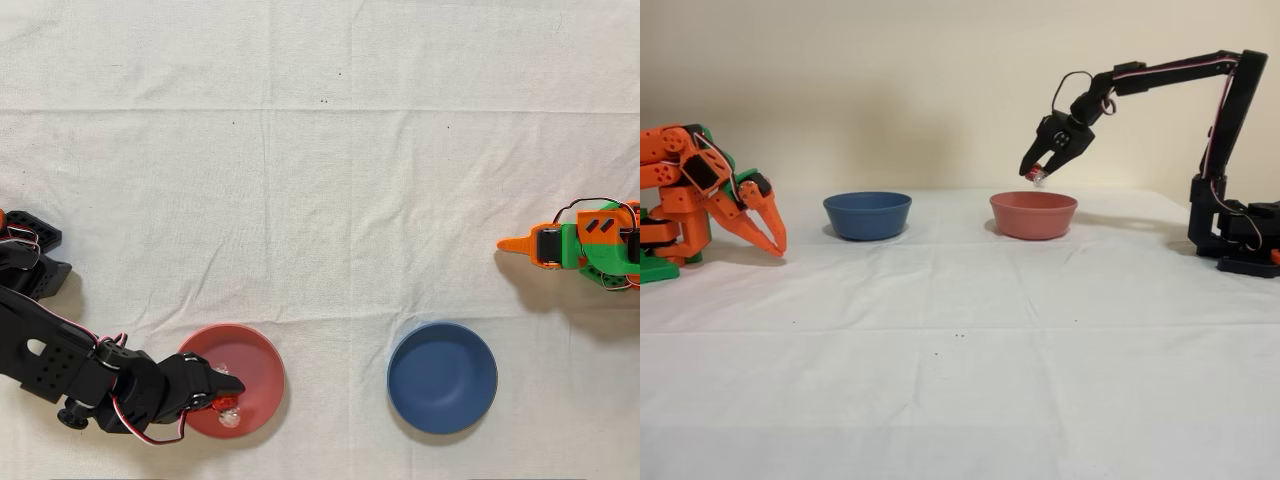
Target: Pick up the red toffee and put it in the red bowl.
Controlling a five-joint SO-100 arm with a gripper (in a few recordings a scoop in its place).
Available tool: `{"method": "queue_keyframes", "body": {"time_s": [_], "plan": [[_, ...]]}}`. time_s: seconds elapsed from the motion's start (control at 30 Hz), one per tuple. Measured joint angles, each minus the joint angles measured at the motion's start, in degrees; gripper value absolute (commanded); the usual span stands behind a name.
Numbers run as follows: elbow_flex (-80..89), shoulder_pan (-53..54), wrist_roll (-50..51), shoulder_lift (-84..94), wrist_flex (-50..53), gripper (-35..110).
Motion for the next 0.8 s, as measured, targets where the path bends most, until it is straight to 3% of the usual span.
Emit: {"method": "queue_keyframes", "body": {"time_s": [0.37, 0.8], "plan": [[0.0, 0.79, 4.48, 1.23, -1.05, 39], [0.0, 1.85, 6.68, 3.52, -2.9, 39]]}}
